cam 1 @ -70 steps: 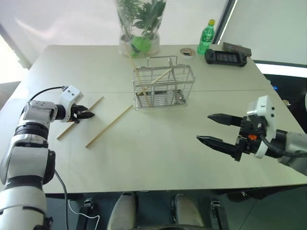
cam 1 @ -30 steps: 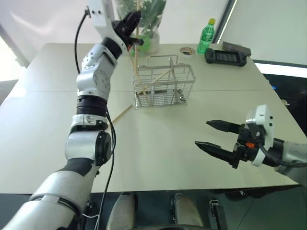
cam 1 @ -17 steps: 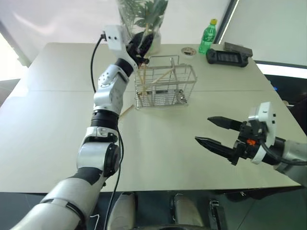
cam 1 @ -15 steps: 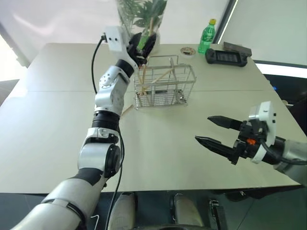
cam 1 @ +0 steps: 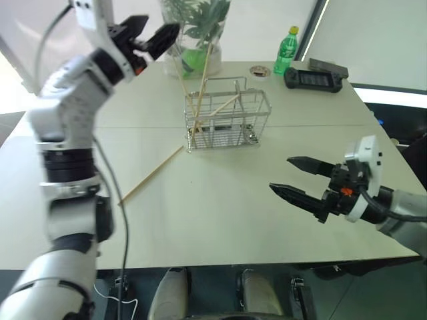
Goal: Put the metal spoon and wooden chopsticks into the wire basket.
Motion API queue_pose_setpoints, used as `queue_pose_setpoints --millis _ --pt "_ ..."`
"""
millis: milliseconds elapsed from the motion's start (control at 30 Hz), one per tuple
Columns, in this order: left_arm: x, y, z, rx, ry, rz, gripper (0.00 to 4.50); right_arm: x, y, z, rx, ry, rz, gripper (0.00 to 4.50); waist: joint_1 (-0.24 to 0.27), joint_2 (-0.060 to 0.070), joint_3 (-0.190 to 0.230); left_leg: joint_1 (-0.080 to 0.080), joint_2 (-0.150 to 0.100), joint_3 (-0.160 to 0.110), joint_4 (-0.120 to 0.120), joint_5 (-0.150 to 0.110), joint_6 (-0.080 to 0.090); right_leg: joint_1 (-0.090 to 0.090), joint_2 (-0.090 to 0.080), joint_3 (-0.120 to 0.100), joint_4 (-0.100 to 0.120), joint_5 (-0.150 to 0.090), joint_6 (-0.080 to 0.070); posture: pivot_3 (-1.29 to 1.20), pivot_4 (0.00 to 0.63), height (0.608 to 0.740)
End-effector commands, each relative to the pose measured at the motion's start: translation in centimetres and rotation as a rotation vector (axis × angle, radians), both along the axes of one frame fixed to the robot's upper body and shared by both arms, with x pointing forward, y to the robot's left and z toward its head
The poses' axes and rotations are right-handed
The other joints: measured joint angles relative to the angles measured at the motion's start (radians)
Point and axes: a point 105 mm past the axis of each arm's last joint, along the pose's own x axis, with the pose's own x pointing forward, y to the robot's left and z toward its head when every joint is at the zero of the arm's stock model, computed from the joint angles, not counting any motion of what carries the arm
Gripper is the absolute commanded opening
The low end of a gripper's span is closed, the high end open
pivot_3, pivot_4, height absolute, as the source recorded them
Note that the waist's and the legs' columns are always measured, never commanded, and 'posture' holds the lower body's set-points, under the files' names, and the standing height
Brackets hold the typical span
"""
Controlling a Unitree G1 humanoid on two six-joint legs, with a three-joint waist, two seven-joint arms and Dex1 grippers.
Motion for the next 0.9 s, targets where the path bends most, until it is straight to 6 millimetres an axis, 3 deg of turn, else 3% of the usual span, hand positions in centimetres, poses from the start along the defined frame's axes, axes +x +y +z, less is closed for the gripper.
queue_pose_setpoints --millis 33,133,233,667,900 --pt "-2.9 -1.1 -4.6 0.250 0.198 -0.158 4.46 0.2 -0.1 0.6 0.009 -0.035 -0.002 4.50 0.002 0.000 0.000 0.000 0.000 0.000 0.000 0.000 0.000 0.000 0.000 0.000 0.000 0.000 0.000 0.00 0.150 0.720" --pt "-4.4 0.2 -10.5 0.526 0.372 -0.165 4.46 0.4 -0.1 0.6 0.014 -0.035 -0.001 4.50 0.008 0.001 0.001 -0.001 0.000 0.000 0.000 0.000 0.000 -0.001 0.000 0.001 -0.001 -0.001 -0.004 0.00 0.150 0.720" --pt "-4.1 0.2 -13.3 0.606 0.432 -0.177 4.46 0.5 0.1 0.5 0.019 -0.038 -0.002 4.50 0.013 0.000 0.001 -0.001 0.000 0.000 0.000 0.000 0.000 -0.002 0.000 0.001 -0.002 -0.001 -0.005 0.00 0.150 0.720" --pt "0.5 -1.4 -18.8 0.650 0.495 -0.147 4.46 0.3 -0.2 0.7 0.020 -0.047 -0.043 4.50 0.009 0.001 0.001 -0.008 0.000 0.001 0.000 0.000 0.001 -0.007 0.000 0.000 -0.002 0.000 -0.005 0.00 0.150 0.720" --pt "0.7 -1.0 -20.9 0.690 0.590 -0.157 4.46 -0.2 -0.4 0.6 0.012 -0.039 -0.054 4.50 0.010 0.001 0.001 -0.008 0.000 0.001 0.001 0.000 0.001 -0.006 0.000 0.000 -0.002 0.000 -0.005 0.00 0.150 0.720"
